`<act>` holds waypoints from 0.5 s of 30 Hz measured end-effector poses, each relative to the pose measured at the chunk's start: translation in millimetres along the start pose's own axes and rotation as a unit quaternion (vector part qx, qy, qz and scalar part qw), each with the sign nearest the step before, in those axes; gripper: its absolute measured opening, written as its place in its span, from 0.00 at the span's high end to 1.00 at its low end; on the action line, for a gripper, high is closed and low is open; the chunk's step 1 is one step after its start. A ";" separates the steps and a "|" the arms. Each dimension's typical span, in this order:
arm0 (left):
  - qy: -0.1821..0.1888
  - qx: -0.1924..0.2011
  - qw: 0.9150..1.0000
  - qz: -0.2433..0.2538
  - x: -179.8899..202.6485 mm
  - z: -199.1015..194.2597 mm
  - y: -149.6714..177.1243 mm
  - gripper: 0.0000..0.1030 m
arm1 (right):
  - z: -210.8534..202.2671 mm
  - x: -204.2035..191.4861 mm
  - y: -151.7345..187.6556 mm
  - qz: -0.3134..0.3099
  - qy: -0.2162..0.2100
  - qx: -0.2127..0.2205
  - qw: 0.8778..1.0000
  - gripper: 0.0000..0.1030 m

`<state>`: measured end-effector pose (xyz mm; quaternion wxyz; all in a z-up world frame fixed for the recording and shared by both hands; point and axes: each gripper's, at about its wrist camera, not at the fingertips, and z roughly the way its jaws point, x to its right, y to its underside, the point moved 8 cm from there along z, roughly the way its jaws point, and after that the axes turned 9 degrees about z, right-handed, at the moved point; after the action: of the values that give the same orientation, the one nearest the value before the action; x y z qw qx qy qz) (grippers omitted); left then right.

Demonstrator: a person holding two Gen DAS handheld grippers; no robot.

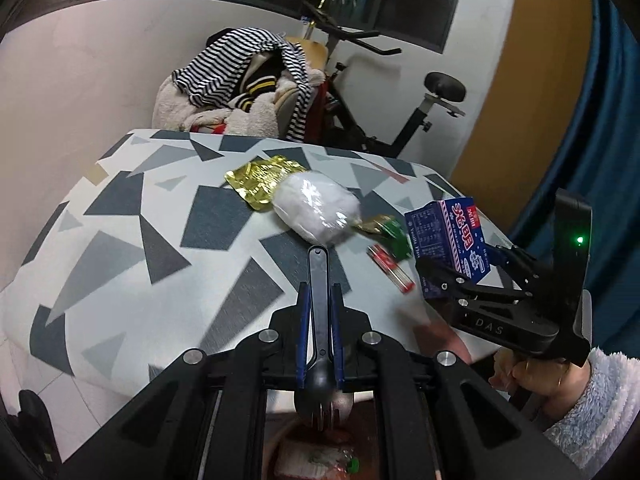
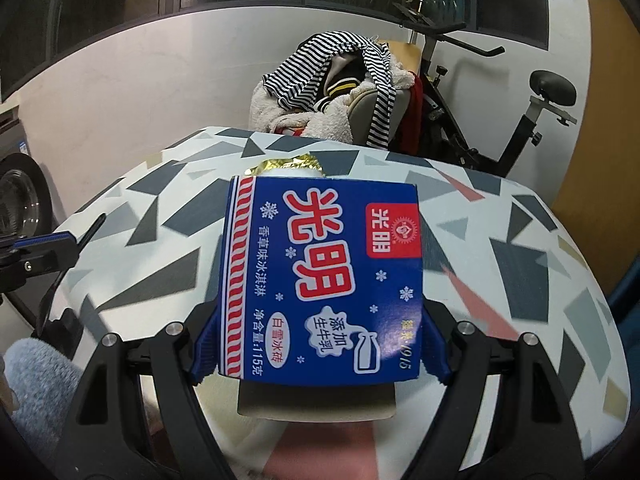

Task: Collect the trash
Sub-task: 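Open right tool over the bin dropping blue box while left tool carries spork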

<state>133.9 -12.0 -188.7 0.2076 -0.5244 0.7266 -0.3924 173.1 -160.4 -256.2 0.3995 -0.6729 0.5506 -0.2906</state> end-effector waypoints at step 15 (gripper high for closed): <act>0.012 -0.040 0.999 0.028 19.2 -29.3 84.9 0.90 | -65.5 -20.0 94.8 -0.005 -0.067 -0.082 0.994 0.24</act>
<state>55.2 -7.3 -235.8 0.1887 -0.5066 0.7586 -0.3638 65.9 -162.2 -303.0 0.3774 -0.7243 0.5412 -0.2002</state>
